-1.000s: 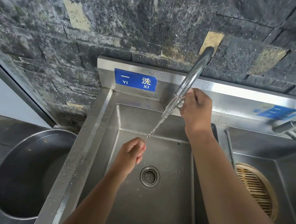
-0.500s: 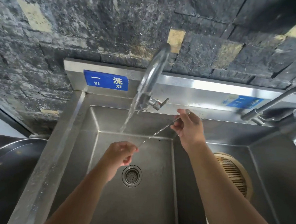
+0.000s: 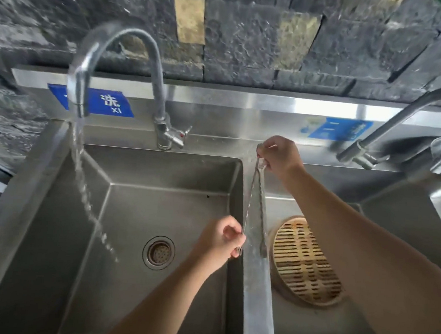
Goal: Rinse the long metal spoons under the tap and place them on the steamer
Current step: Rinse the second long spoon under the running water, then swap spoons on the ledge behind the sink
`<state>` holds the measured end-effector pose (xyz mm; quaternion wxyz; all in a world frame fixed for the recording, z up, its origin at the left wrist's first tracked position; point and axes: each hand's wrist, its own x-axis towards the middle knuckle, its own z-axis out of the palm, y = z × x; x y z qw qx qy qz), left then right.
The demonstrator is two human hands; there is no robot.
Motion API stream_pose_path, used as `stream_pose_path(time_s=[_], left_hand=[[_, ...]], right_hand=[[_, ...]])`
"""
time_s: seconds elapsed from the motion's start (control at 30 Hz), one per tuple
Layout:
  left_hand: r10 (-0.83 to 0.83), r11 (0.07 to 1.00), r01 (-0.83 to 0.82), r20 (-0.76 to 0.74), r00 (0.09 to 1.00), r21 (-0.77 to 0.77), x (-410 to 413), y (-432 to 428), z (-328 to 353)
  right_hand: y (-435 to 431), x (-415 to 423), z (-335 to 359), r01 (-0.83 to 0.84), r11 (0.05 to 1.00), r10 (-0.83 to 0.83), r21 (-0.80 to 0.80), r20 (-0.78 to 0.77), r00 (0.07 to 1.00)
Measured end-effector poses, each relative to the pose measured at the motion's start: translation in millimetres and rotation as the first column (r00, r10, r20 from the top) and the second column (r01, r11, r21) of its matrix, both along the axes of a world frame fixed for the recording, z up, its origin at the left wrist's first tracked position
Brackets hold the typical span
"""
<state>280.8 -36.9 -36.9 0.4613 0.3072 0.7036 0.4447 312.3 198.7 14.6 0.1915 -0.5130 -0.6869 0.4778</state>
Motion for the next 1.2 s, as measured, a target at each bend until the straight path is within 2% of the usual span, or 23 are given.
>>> stream_pose_path(time_s=[0.1, 0.23, 0.33, 0.5, 0.67, 0.93, 1.2], left_hand=[[0.049, 0.998, -0.052, -0.087, 0.995, -0.038, 18.8, 23.4, -6.7], [0.131, 0.988, -0.138, -0.101, 0.986, -0.067, 34.5, 38.0, -23.5], [0.167, 0.98, -0.186, -0.224, 0.96, -0.064, 38.1, 40.1, -35.3], [0.174, 0.978, -0.205, -0.391, 0.904, -0.04, 39.7, 43.1, -46.5], [0.073, 0.989, -0.126, -0.472, 0.879, -0.082, 37.1, 40.3, -60.5], [0.031, 0.992, -0.079, -0.41, 0.911, -0.099, 35.0, 37.3, -69.4], [0.052, 0.993, -0.085, -0.333, 0.942, -0.084, 30.4, 35.0, -77.6]], right_hand=[[25.6, -0.8, -12.8, -0.096, 0.993, 0.091, 0.063, 0.08, 0.993], [46.3, -6.4, -29.7, -0.315, 0.935, 0.279, 0.163, 0.207, 0.938], [57.0, -9.1, -45.0, -0.417, 0.891, 0.373, 0.182, 0.233, 0.898], [63.4, -23.3, -74.8, -0.466, 0.866, 0.413, 0.182, 0.267, 0.871], [65.0, -23.0, -103.7, -0.494, 0.827, 0.403, 0.267, 0.331, 0.853], [63.4, -19.4, -114.0, -0.48, 0.816, 0.404, 0.323, 0.275, 0.872], [64.3, -21.3, -110.4, -0.467, 0.846, 0.403, 0.259, 0.265, 0.876]])
